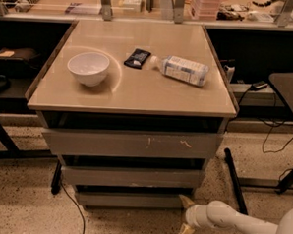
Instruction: Open bottom drawer
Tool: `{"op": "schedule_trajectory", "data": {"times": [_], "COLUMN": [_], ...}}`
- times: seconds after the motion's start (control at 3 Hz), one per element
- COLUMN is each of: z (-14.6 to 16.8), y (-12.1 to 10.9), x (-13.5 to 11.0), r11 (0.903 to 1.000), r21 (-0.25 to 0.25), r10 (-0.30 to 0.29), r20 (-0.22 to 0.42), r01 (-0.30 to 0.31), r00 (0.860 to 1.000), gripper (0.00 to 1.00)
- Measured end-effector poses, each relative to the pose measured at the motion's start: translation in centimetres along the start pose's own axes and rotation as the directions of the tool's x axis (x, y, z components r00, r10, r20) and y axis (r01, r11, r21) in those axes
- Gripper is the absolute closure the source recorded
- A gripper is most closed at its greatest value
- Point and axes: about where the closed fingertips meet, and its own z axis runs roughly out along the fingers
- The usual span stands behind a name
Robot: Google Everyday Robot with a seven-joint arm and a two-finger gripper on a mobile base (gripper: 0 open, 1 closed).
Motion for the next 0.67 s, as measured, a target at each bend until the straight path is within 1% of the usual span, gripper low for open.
{"op": "schedule_trajectory", "data": {"times": [0.33,0.67], "z": [-0.56,-0.56], "y": [-0.59,-0.59], "x": [1.32,1.32], "r11": [0.9933,0.9933], "r21": [0.111,0.111], "r10": [-0.032,-0.032], "r20": [-0.009,-0.009], "r01": [0.033,0.033], "r00": [0.999,0.999], "gripper": [0.0,0.0]}}
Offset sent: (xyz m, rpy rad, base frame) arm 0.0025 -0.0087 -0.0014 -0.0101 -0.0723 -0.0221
